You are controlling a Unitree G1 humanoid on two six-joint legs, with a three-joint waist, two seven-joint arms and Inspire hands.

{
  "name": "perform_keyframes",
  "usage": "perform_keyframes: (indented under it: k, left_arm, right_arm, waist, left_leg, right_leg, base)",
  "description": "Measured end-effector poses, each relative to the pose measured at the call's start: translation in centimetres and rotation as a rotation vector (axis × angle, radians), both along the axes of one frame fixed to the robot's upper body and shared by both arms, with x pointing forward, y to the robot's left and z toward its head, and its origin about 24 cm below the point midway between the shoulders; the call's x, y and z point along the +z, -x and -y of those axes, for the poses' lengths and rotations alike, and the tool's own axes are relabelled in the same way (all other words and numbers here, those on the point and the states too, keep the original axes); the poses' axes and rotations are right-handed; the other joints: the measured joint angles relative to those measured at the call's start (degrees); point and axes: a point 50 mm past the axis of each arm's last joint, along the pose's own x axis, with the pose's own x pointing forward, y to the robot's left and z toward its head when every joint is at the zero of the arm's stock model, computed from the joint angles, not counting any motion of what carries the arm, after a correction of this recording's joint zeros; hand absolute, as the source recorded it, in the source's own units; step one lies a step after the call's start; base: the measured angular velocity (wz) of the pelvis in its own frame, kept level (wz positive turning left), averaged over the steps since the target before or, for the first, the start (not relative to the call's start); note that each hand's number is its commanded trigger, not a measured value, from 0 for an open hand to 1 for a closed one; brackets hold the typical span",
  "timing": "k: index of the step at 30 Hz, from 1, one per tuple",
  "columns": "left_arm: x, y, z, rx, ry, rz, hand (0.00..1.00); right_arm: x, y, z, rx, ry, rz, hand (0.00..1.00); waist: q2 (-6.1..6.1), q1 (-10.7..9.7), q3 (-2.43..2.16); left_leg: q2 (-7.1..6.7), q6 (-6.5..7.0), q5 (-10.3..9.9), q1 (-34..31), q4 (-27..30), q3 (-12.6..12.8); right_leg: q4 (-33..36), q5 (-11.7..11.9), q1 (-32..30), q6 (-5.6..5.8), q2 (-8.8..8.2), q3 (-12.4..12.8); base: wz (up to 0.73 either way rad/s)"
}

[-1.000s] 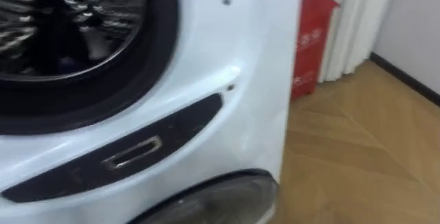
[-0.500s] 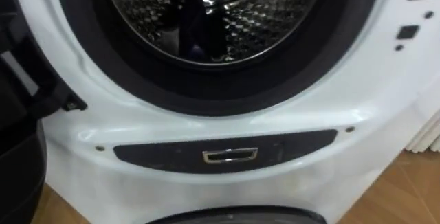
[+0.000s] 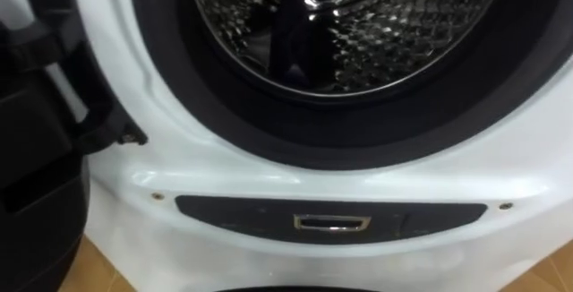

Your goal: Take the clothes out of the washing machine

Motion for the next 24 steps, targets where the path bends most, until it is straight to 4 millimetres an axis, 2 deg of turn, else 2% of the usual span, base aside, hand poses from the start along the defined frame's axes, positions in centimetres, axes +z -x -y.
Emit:
perform_keyframes:
  k: [11, 14, 16, 17, 20, 21, 22, 23, 24]
  left_arm:
    - [0.0, 0.5, -0.3, 0.058, -0.002, 0.020, 0.00]
    - [0.0, 1.3, -0.3, 0.067, -0.004, 0.001, 0.00]
    - [-0.1, 1.9, -0.4, 0.062, -0.011, -0.016, 0.00]
    - [-0.1, 2.2, -0.4, 0.056, -0.016, -0.028, 0.00]
    - [0.0, 3.0, -0.9, -0.007, -0.053, -0.071, 0.00]
    - [0.0, 3.2, -1.0, -0.023, -0.059, -0.084, 0.00]
    - [0.0, 3.1, -1.1, -0.032, -0.059, -0.097, 0.00]
    - [0.0, 3.0, -1.0, -0.042, -0.054, -0.102, 0.00]
    - [-0.1, 2.6, -0.8, -0.065, -0.044, -0.103, 0.00]
  right_arm:
    - [0.0, -0.1, -0.2, 0.004, 0.025, 0.010, 0.00]
    - [0.0, 0.1, -0.2, 0.000, 0.021, 0.008, 0.00]
    - [-0.1, 0.4, -0.3, -0.001, 0.008, 0.003, 0.00]
    - [-0.1, 0.5, -0.3, -0.002, 0.003, 0.004, 0.00]
    - [-0.1, 0.6, -0.4, 0.020, -0.019, 0.008, 0.00]
    - [-0.1, 0.3, -0.3, 0.038, -0.014, 0.011, 0.00]
    - [-0.1, 0.1, -0.3, 0.059, -0.013, 0.013, 0.00]
    - [0.0, 0.0, -0.3, 0.067, -0.015, 0.015, 0.00]
    - [0.0, -0.2, -0.1, 0.076, -0.009, 0.022, 0.00]
  waist:
    - [0.18, 0.38, 0.05]
    - [0.31, 0.40, -0.26]
    - [0.33, 0.39, -0.74]
    - [0.31, 0.41, -0.80]
    - [0.00, 0.70, -0.80]
    - [0.03, 0.95, -0.77]
    - [-0.19, 1.03, -0.65]
    - [-0.19, 1.04, -0.66]
    - [0.25, 1.16, -0.56]
  left_leg:
    - [-0.09, -0.01, 0.00, 0.77, 0.14, 0.06]
    - [-0.18, -0.03, -0.03, 0.75, 0.92, 0.10]
    - [-0.13, -0.13, -0.10, 0.83, 1.85, 0.15]
    - [-0.10, -0.18, -0.13, 0.84, 2.15, 0.06]
    - [0.82, -1.00, -1.51, -1.29, 7.76, 0.11]
    - [1.45, -1.23, -2.48, -3.52, 12.63, 0.01]
    - [2.15, -1.34, -2.73, -6.45, 18.47, -0.15]
    - [2.58, -1.33, -2.69, -8.27, 21.64, -0.32]
    - [3.54, -1.30, -2.59, -11.51, 27.75, -1.35]
  right_leg:
    - [-0.89, -0.02, 1.28, -0.02, -0.01, -0.26]
    - [-1.07, -0.35, 1.51, -0.16, -0.08, 0.01]
    - [-0.85, -0.54, 1.64, -0.29, -0.12, 0.03]
    - [-0.76, -0.58, 1.74, -0.33, -0.08, 0.05]
    - [0.39, -0.92, 1.70, -0.92, 0.27, 0.25]
    - [2.16, -1.31, 0.77, -1.40, 0.42, 0.16]
    - [3.30, -1.69, 0.06, -1.87, 0.48, 0.12]
    - [3.65, -1.75, -0.26, -2.09, 0.64, -0.07]
    - [4.49, -1.90, -0.85, -2.60, 1.13, -0.64]
  base:
    - [0.01]
    - [0.00]
    - [0.02]
    - [0.00]
    - [-0.04]
    - [-0.17]
    - [-0.16]
    - [-0.04]
    - [0.04]
